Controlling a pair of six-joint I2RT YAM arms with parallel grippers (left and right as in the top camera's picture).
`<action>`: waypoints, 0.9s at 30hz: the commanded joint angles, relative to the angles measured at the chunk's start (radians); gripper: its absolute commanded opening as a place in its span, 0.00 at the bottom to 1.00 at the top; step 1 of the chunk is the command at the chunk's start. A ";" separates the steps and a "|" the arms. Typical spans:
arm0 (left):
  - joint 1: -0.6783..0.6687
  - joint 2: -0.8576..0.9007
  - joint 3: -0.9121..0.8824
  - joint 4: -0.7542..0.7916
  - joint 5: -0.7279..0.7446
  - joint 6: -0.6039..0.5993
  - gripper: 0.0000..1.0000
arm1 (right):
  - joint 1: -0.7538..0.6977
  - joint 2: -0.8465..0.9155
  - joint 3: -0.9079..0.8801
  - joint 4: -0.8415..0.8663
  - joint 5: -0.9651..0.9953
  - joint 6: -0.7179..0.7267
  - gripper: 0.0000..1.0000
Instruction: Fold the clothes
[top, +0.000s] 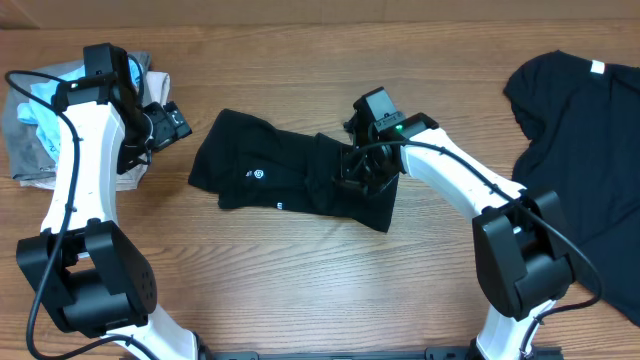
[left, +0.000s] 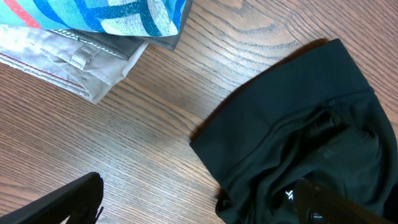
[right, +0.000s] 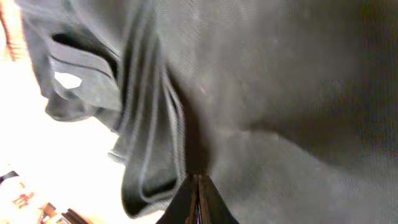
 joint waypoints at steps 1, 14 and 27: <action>-0.009 -0.007 0.012 0.000 0.010 0.002 1.00 | 0.013 -0.028 0.025 0.025 -0.013 -0.001 0.04; -0.009 -0.007 0.012 0.000 0.010 0.002 1.00 | 0.175 0.066 -0.047 0.176 0.169 0.087 0.15; -0.009 -0.007 0.012 0.000 0.010 0.002 1.00 | 0.184 0.119 -0.002 0.185 0.060 0.063 0.17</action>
